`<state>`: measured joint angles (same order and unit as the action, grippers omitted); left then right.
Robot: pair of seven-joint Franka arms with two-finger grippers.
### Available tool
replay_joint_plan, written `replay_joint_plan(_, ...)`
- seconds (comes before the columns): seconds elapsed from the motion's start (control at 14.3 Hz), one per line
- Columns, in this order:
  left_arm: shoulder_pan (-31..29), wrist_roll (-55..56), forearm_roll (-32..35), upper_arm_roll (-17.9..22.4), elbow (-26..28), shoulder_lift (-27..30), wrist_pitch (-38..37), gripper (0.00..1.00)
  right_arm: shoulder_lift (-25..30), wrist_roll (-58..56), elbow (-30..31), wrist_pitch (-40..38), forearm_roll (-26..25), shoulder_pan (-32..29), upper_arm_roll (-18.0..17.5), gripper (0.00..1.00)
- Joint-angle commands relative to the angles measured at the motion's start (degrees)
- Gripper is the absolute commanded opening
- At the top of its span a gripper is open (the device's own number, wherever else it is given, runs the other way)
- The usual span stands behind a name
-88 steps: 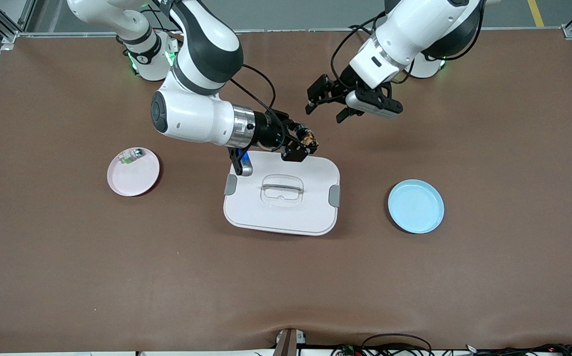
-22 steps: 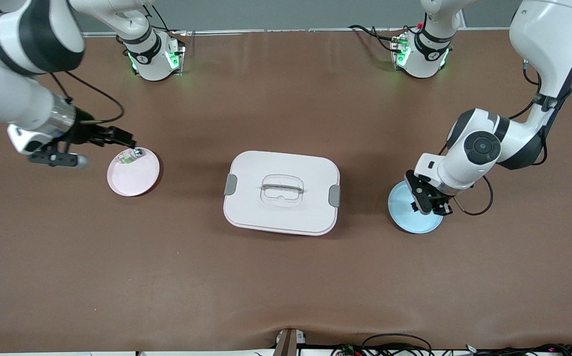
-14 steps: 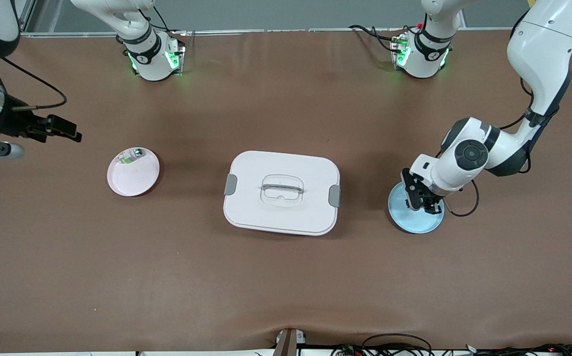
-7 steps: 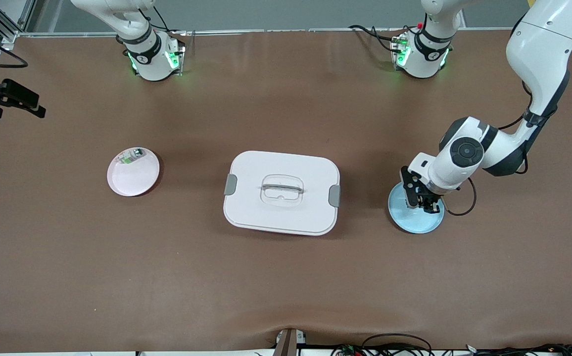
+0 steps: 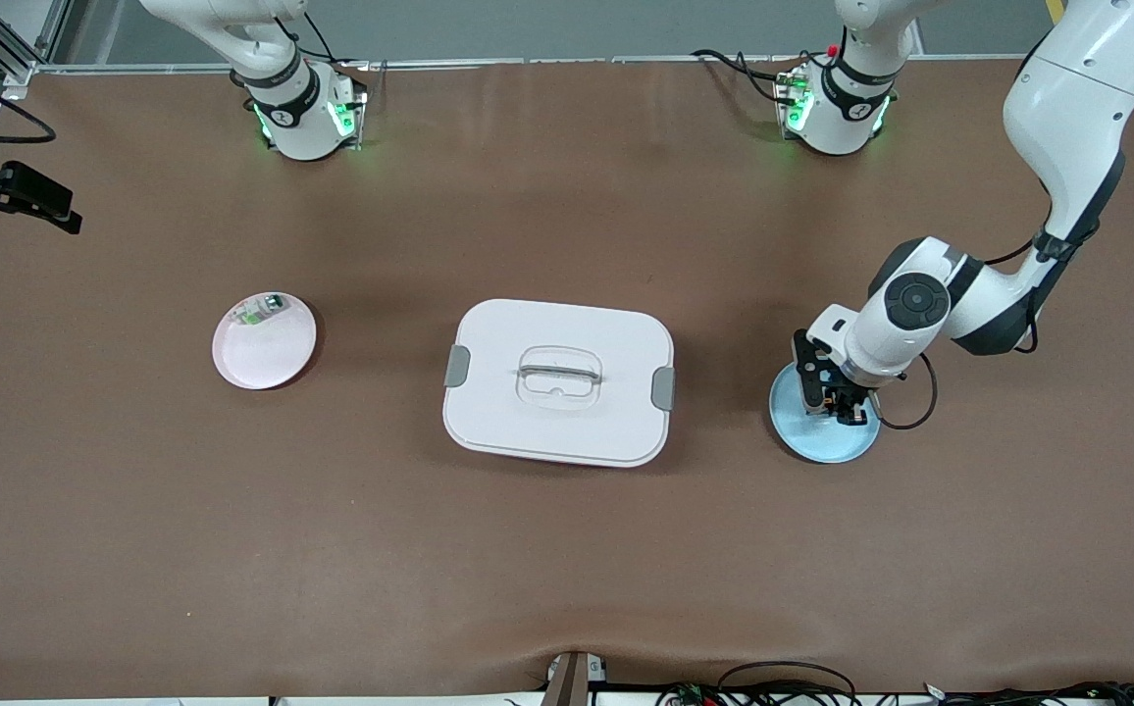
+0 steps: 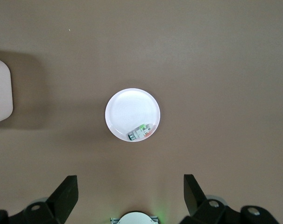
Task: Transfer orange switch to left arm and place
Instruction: 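Lower the switch onto the blue plate and open the left gripper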
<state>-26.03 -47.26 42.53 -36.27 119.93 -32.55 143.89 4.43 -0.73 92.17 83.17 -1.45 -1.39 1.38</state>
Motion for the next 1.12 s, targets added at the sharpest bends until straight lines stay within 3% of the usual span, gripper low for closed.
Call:
replay_joint_plan(0.0,-0.8,0.5,1.4,-0.4,-0.2,-0.1,0.8,1.0,9.5,0.2,12.0,6.0,0.2,-1.4,-0.6,1.0)
replay_joint_plan(0.07,-0.8,1.4,1.2,-0.5,-0.6,0.3,0.8,1.0,11.9,0.2,15.2,8.3,0.3,-1.5,-0.4,1.0)
replay_joint_plan(0.28,-0.7,4.4,-0.2,-1.0,-2.4,2.0,-0.1,1.0,11.5,-0.3,13.5,8.1,2.2,-1.5,0.3,1.0)
replay_joint_plan(0.7,-0.8,4.6,-13.0,-0.9,-7.4,4.3,-1.3,1.0,9.6,0.2,10.4,7.4,2.1,-1.4,0.1,1.0)
replay_joint_plan(1.05,0.2,5.2,-20.1,-1.7,-18.8,3.7,-14.1,1.0,9.5,0.3,9.1,6.5,1.4,-1.6,0.3,1.0)
